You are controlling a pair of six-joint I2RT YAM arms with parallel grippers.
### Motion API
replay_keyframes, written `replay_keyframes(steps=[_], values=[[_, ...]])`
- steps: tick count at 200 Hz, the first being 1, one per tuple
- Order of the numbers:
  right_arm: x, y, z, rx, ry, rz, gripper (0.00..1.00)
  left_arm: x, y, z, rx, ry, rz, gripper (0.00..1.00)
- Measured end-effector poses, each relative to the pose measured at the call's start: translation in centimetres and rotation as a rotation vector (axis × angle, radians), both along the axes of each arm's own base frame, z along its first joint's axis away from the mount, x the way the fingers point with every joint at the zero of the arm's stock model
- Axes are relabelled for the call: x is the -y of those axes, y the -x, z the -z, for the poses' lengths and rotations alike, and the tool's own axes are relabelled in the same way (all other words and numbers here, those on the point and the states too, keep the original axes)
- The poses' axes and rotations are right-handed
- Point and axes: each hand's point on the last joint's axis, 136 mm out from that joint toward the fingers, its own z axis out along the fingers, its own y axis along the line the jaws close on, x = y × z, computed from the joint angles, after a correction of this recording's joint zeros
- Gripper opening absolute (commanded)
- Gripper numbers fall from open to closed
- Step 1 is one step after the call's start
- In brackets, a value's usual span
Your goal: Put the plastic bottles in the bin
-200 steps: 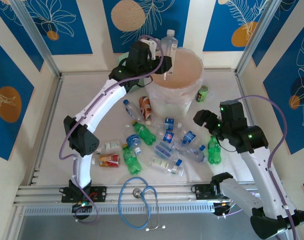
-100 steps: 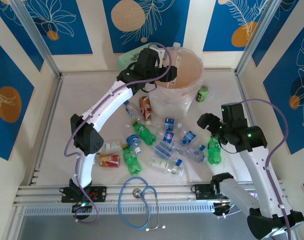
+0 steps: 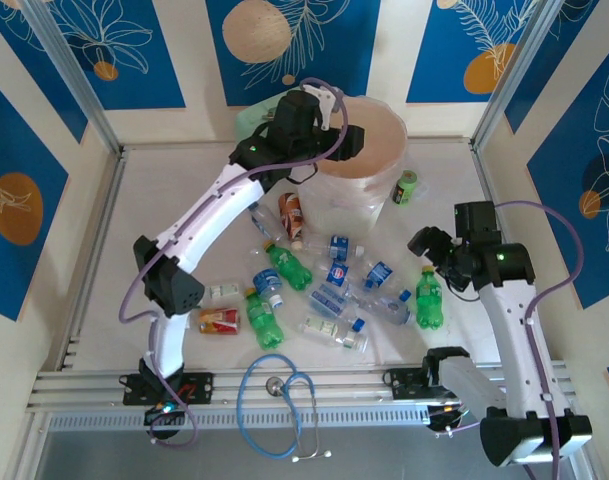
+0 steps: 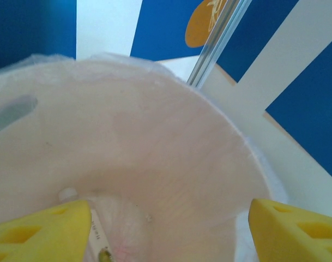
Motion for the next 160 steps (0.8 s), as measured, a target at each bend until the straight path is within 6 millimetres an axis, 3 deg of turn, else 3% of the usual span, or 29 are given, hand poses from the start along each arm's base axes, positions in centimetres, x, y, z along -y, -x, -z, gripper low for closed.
replay_keyframes(steps=[25, 43, 71, 85, 106, 160], values=[[1.1, -0.1, 1.7, -0.067, 0.000, 0.044, 0.94, -1.4, 2.5, -4.1, 0.066, 0.031, 0.009, 0.74], [1.6, 0.2, 3.7, -0.139, -0.008, 0.071, 0.95, -3.8, 5.4, -6.5, 0.105, 0.054, 0.015, 0.74], [2.0, 1.2, 7.0, -0.263, -0.017, 0.092, 0.95, -8.5, 9.9, -6.9, 0.126, 0.065, -0.004, 0.75], [2.0, 1.5, 8.1, -0.308, -0.019, 0.095, 0.95, -10.6, 11.8, -5.7, 0.117, 0.056, -0.020, 0.74], [2.0, 1.5, 9.3, -0.362, -0.022, 0.099, 0.95, -13.0, 13.7, -2.2, 0.059, 0.035, -0.052, 0.73], [2.3, 2.1, 13.0, -0.515, -0.008, 0.131, 0.96, -15.3, 16.1, 8.4, -0.193, -0.003, -0.116, 0.71]])
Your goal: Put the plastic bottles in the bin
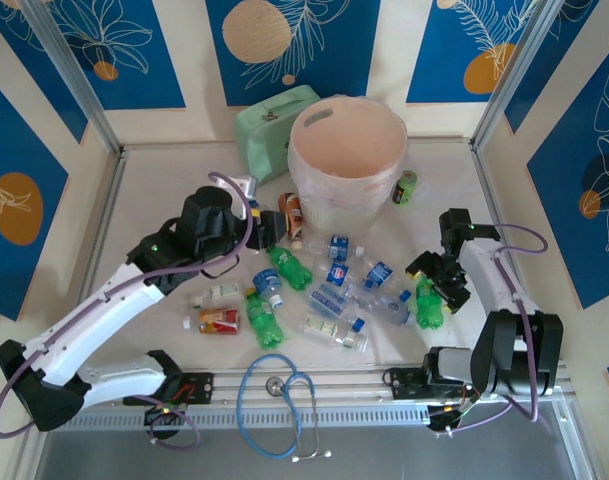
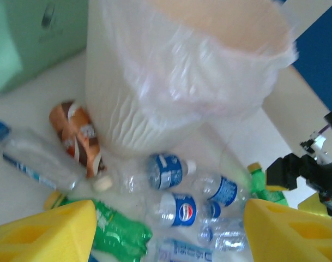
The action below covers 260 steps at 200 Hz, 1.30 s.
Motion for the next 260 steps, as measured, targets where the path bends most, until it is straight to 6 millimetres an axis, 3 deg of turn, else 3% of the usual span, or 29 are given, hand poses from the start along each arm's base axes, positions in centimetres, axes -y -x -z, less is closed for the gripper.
replay_keyframes(steps=[17, 33, 115, 156, 198, 260], values=[[0.1, 0.1, 0.8, -0.031, 0.009, -0.003, 0.96, -0.4, 0.4, 2.3, -0.060, -0.012, -0.018, 0.71], [0.2, 0.0, 1.2, -0.040, 0.017, -0.005, 0.95, -0.5, 0.5, 3.2, -0.084, -0.017, -0.026, 0.70], [0.3, -0.3, 3.6, -0.087, 0.022, -0.005, 0.92, -0.2, 0.2, 3.0, -0.095, 0.014, -0.043, 0.70], [0.5, -0.6, 4.8, -0.115, 0.026, 0.001, 0.85, 0.2, 0.0, 4.6, -0.129, 0.023, -0.052, 0.68], [0.7, -1.1, 5.0, -0.101, 0.027, 0.005, 0.76, 0.2, 0.0, 5.4, -0.154, 0.027, -0.066, 0.68], [0.6, -1.0, 4.9, -0.083, 0.039, -0.012, 0.73, -0.1, -0.2, 5.7, -0.155, 0.022, -0.088, 0.69]])
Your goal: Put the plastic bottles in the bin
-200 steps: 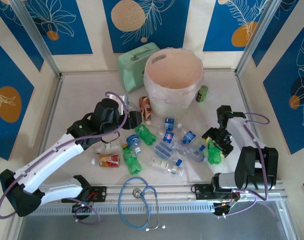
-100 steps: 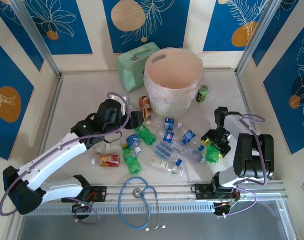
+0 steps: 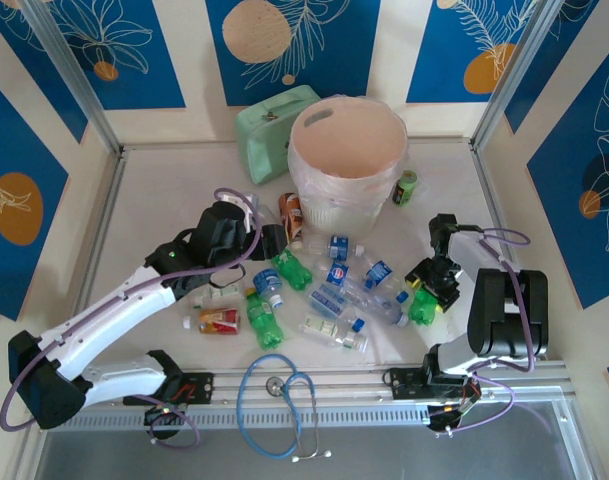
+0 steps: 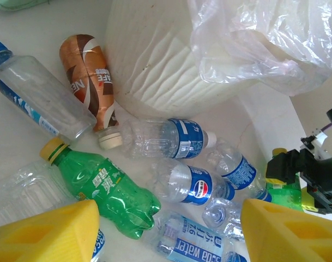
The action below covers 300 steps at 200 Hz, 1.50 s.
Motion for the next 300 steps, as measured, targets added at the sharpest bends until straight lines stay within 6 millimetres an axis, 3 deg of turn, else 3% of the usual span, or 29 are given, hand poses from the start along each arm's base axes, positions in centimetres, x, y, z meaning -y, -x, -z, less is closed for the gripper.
replay_keyframes(steps=[51, 108, 129, 184, 239, 262, 274, 288, 300], values=[[-0.3, 0.1, -2.5, 0.093, 0.021, -0.024, 0.71, -0.2, -0.1, 0.0, 0.000, -0.002, -0.015, 0.69], [-1.1, -1.0, -8.8, 0.272, 0.025, -0.059, 0.68, -0.2, -0.3, 0.2, 0.000, -0.007, -0.019, 0.70], [-2.3, -1.9, -12.7, 0.369, 0.020, -0.114, 0.68, -0.4, -0.4, 0.4, -0.001, -0.019, -0.028, 0.70], [-5.8, -5.5, -26.0, 0.714, -0.021, -0.234, 0.68, -1.1, -0.8, -0.3, 0.024, -0.047, -0.061, 0.71], [-10.8, -8.5, -35.0, 0.965, -0.148, -0.389, 0.68, -1.3, -1.0, -0.6, 0.035, -0.052, -0.076, 0.71], [-11.9, -9.8, -37.3, 1.016, -0.171, -0.413, 0.69, -1.3, -1.1, -0.8, 0.034, -0.053, -0.076, 0.71], [-11.5, -10.7, -37.9, 1.022, -0.140, -0.393, 0.75, -1.2, -1.1, -1.0, 0.035, -0.051, -0.076, 0.71], [-10.1, -11.4, -37.1, 0.996, -0.080, -0.347, 0.82, -1.3, -1.2, -1.0, 0.037, -0.053, -0.079, 0.71], [-7.8, -11.8, -35.0, 0.944, -0.022, -0.289, 0.90, -1.3, -1.2, -0.9, 0.035, -0.055, -0.081, 0.71]])
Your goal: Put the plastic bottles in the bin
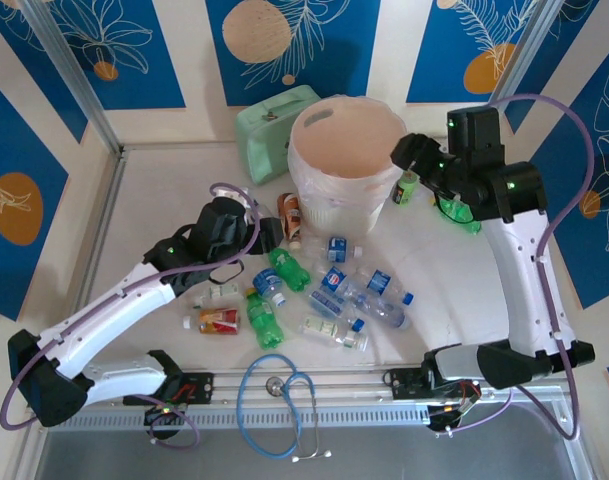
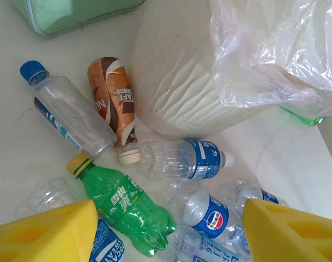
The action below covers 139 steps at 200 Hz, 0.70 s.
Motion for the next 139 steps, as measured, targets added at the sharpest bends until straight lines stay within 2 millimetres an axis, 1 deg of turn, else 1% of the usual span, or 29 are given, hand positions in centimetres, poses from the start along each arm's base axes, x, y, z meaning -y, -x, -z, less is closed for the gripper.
replay_keyframes(steps=[9, 21, 22, 31, 37, 46, 54, 65, 93, 111, 139], values=[[2.3, -0.1, 2.1, -0.053, 0.014, 0.073, 0.92, 0.0, 0.0, 0.0, -0.001, -0.002, -0.001, 0.71], [5.5, -0.2, 5.0, -0.126, 0.015, 0.166, 0.93, 0.0, 0.0, 0.1, -0.001, -0.002, -0.001, 0.70], [6.0, -0.2, 5.4, -0.137, 0.016, 0.184, 0.93, 0.0, 0.0, 0.1, -0.002, -0.002, -0.001, 0.70], [8.3, -0.1, 7.5, -0.194, 0.014, 0.251, 0.93, -0.1, 0.0, 0.2, -0.005, -0.001, -0.003, 0.70], [9.5, 0.0, 8.7, -0.227, 0.012, 0.286, 0.93, -0.1, 0.1, 0.3, -0.007, -0.003, -0.004, 0.70], [10.6, 0.0, 10.1, -0.264, 0.011, 0.315, 0.92, -0.1, 0.1, 0.6, -0.012, -0.007, -0.004, 0.71], [10.9, 0.0, 11.0, -0.284, 0.009, 0.320, 0.92, -0.2, 0.1, 0.8, -0.016, -0.009, -0.005, 0.71], [10.8, 0.0, 11.7, -0.296, 0.008, 0.314, 0.92, -0.2, 0.2, 1.1, -0.020, -0.012, -0.005, 0.71], [10.7, -0.1, 12.5, -0.302, 0.006, 0.309, 0.91, -0.5, 0.3, 1.4, -0.024, -0.016, -0.010, 0.71], [10.7, 0.4, 13.2, -0.321, 0.009, 0.312, 0.90, -0.6, 0.4, 1.8, -0.029, -0.021, -0.010, 0.71], [10.4, 1.0, 13.7, -0.332, 0.016, 0.307, 0.90, -0.7, 0.4, 2.1, -0.034, -0.025, -0.010, 0.71]])
